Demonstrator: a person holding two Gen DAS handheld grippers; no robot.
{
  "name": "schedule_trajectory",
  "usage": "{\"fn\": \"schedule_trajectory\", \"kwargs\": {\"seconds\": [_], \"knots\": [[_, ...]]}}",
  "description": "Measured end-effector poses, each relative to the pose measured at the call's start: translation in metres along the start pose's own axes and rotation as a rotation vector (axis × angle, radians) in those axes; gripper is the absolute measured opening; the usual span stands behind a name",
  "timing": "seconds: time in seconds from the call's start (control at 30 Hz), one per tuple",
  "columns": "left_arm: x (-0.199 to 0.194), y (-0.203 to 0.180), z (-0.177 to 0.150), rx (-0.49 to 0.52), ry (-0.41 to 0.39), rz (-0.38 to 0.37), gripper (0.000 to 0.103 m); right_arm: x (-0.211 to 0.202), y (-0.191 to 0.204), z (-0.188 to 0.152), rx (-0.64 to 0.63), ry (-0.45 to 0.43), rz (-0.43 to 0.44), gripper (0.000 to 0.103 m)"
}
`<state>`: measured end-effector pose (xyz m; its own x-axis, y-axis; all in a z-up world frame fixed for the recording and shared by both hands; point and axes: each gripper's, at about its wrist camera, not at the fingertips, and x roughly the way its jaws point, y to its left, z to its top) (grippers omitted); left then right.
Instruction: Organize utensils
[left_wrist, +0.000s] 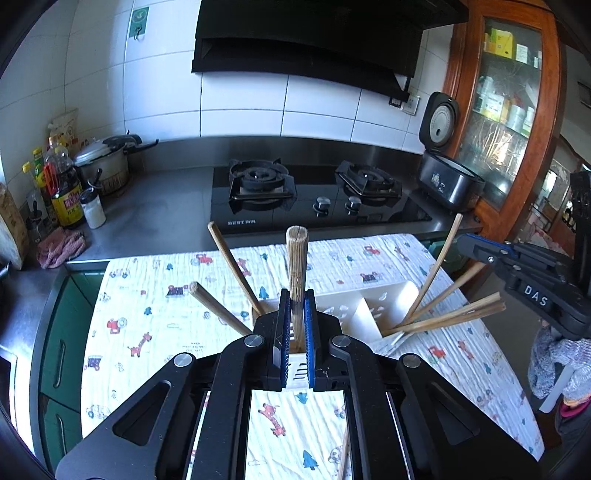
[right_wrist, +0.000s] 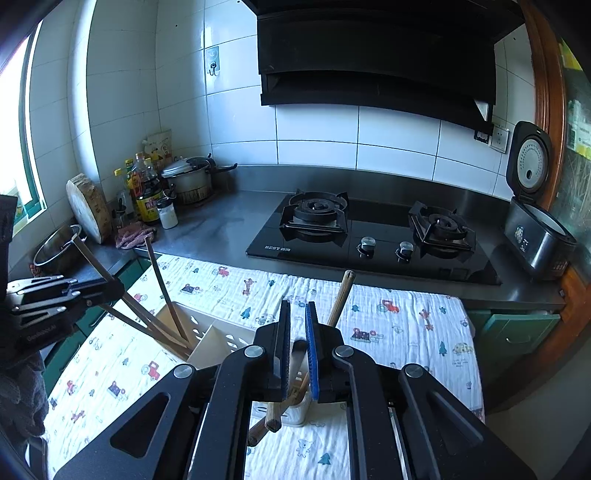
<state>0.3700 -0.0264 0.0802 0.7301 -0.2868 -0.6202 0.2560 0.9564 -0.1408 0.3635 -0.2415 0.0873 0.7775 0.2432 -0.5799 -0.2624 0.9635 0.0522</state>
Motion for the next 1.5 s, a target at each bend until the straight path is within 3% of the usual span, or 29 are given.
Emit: {"fn": "schedule_trajectory", "kwargs": {"seconds": [0.3, 0.37, 0.9, 1.0, 1.17, 1.27, 1.4, 1.5], "knots": [[0.007, 0.002, -0.005, -0.005, 0.022, -0.003, 0.006, -0.004, 0.0, -0.001, -0.008, -0.001, -0.003, 0.011], [0.008, 0.002, -0.006, -0.012, 0.03, -0.008, 0.007, -0.007, 0.001, -0.001, -0.008, -0.008, -0.006, 0.018], [-0.002, 0.005, -0.013, -0.034, 0.017, -0.015, 0.009, -0.043, -0.001, -0.004, -0.008, -0.07, -0.033, 0.044], [-0.011, 0.006, -0.015, -0.043, 0.0, -0.004, 0.018, -0.05, -0.001, -0.008, -0.011, -0.08, -0.042, 0.048], [-0.029, 0.011, -0.022, -0.057, -0.028, -0.012, 0.022, -0.067, 0.001, -0.017, -0.024, -0.111, -0.057, 0.065], [-0.041, 0.01, -0.03, -0.052, -0.045, -0.005, 0.034, -0.08, 0.005, -0.024, -0.035, -0.138, -0.074, 0.071], [-0.057, 0.008, -0.042, -0.052, -0.073, -0.002, 0.04, -0.093, 0.01, -0.036, -0.049, -0.16, -0.089, 0.073], [-0.068, 0.01, -0.05, -0.06, -0.094, 0.007, 0.05, -0.101, 0.012, -0.045, -0.037, -0.166, -0.08, 0.077]]}}
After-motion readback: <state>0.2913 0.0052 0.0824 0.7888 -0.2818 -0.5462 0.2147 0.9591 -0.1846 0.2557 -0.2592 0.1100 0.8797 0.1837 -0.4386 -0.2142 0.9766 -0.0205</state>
